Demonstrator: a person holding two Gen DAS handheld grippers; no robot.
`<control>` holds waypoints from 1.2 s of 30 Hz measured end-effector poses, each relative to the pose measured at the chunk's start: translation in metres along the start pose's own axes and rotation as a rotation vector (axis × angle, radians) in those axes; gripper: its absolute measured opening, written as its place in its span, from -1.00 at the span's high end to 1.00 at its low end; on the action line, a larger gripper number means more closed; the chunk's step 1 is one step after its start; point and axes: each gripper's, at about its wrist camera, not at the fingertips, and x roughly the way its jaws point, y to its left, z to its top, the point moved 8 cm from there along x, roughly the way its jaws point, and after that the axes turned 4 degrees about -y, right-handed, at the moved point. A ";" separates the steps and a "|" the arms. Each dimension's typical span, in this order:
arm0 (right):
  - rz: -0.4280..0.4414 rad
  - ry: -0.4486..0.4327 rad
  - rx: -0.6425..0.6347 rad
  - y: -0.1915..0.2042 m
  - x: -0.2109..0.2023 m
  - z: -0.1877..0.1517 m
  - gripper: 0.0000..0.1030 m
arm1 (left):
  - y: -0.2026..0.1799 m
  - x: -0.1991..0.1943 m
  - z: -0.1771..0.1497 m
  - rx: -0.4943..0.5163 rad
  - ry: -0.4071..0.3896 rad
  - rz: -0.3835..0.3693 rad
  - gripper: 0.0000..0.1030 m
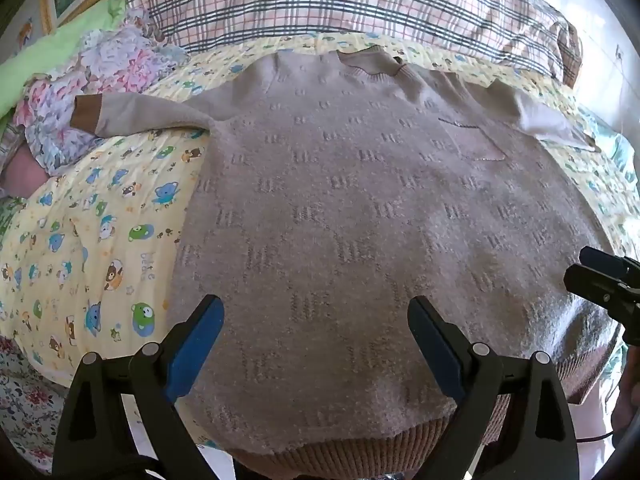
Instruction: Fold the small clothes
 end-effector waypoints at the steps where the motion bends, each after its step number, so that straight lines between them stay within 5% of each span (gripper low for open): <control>1: 0.000 0.001 0.001 0.000 0.000 0.000 -0.64 | -0.001 0.000 0.000 -0.002 0.001 0.001 -0.82; 23: 0.007 0.031 0.037 -0.002 -0.001 0.000 -0.64 | -0.001 0.010 0.009 0.017 -0.011 0.007 -0.82; 36: 0.073 -0.105 0.126 -0.026 -0.005 0.023 -0.64 | -0.011 0.024 0.025 -0.011 0.016 -0.043 -0.82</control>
